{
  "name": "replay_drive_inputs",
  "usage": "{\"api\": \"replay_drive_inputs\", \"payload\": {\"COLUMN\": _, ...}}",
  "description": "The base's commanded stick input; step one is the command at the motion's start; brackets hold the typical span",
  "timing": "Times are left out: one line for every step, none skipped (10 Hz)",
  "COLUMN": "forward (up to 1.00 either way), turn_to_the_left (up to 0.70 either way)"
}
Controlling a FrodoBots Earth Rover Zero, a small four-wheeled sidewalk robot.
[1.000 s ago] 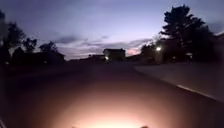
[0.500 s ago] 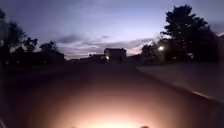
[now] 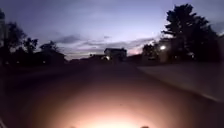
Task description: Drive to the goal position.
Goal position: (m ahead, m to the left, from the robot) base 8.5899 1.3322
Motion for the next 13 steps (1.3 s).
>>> {"api": "replay_drive_inputs", "payload": {"forward": 0.7, "turn_to_the_left": 0.0}}
{"api": "replay_drive_inputs", "payload": {"forward": 0.7, "turn_to_the_left": 0.0}}
{"api": "replay_drive_inputs", "payload": {"forward": 0.7, "turn_to_the_left": 0.0}}
{"api": "replay_drive_inputs", "payload": {"forward": 0.7, "turn_to_the_left": 0.0}}
{"api": "replay_drive_inputs", "payload": {"forward": 0.7, "turn_to_the_left": 0.0}}
{"api": "replay_drive_inputs", "payload": {"forward": 0.7, "turn_to_the_left": 0.0}}
{"api": "replay_drive_inputs", "payload": {"forward": 0.7, "turn_to_the_left": 0.0}}
{"api": "replay_drive_inputs", "payload": {"forward": 0.7, "turn_to_the_left": 0.0}}
{"api": "replay_drive_inputs", "payload": {"forward": 0.7, "turn_to_the_left": 0.0}}
{"api": "replay_drive_inputs", "payload": {"forward": 0.7, "turn_to_the_left": 0.0}}
{"api": "replay_drive_inputs", "payload": {"forward": 0.7, "turn_to_the_left": 0.0}}
{"api": "replay_drive_inputs", "payload": {"forward": 0.7, "turn_to_the_left": 0.0}}
{"api": "replay_drive_inputs", "payload": {"forward": 0.7, "turn_to_the_left": 0.0}}
